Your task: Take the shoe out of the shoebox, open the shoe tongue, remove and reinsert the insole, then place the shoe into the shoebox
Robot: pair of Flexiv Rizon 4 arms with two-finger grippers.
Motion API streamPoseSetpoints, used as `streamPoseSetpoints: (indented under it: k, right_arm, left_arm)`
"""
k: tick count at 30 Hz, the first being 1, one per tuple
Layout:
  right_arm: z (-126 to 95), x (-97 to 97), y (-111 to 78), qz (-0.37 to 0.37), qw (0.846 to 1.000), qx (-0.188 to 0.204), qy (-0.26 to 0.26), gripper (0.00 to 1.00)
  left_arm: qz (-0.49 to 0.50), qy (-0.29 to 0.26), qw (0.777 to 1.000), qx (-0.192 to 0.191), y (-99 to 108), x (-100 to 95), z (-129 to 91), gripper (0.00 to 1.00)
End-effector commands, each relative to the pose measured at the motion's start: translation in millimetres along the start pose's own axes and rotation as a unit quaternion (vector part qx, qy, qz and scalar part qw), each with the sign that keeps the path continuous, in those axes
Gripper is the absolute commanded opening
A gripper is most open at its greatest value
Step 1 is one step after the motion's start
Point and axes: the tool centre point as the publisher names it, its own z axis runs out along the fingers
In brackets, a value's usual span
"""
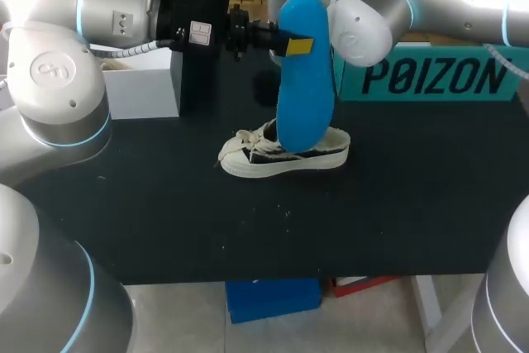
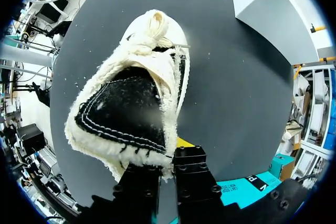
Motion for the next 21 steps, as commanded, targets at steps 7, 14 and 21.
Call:
streamPoseSetpoints:
  k: [7,14,21]
  right_arm:
    - [-29,-10.0,-6.2,0.048,0.999,-0.005,-0.004,0.0]
    - [-67,-21.2,-17.1,0.253,0.967,0.018,-0.005,0.0]
    - [-68,-20.1,-28.8,0.488,0.871,0.059,0.001,0.0]
  left_arm:
    - [0.001,-0.001,1.0,0.001,1,0.3,1,0.0]
    - [0.001,-0.001,1.0,0.001,1,0.3,1,0.0]
    - [0.001,-0.001,1.0,0.001,1,0.3,1,0.0]
